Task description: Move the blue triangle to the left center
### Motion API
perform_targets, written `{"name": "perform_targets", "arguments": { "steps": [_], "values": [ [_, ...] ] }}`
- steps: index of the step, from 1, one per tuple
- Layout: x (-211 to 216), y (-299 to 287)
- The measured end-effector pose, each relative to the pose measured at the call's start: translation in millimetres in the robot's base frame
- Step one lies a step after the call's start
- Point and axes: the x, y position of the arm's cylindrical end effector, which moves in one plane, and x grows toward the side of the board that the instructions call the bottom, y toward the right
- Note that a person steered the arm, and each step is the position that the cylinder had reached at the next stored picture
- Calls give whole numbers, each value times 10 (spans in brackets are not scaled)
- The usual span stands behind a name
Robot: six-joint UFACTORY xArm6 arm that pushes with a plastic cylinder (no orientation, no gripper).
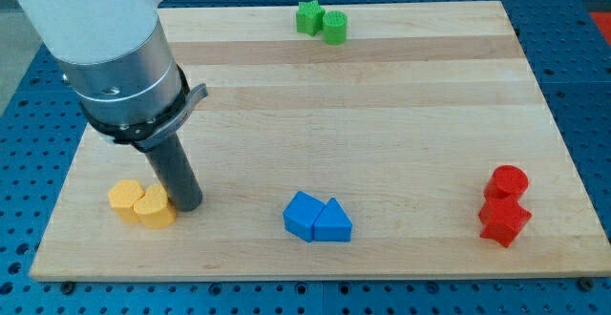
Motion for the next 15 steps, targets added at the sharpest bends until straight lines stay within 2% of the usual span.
{"name": "perform_targets", "arguments": {
  "steps": [2,3,4,5,6,7,10,12,15],
  "values": [
    [0,166],
    [137,351],
    [487,522],
    [706,958],
    [706,1536],
    [626,1809],
    [277,1786],
    [-152,1720],
    [-190,1322]
  ]
}}
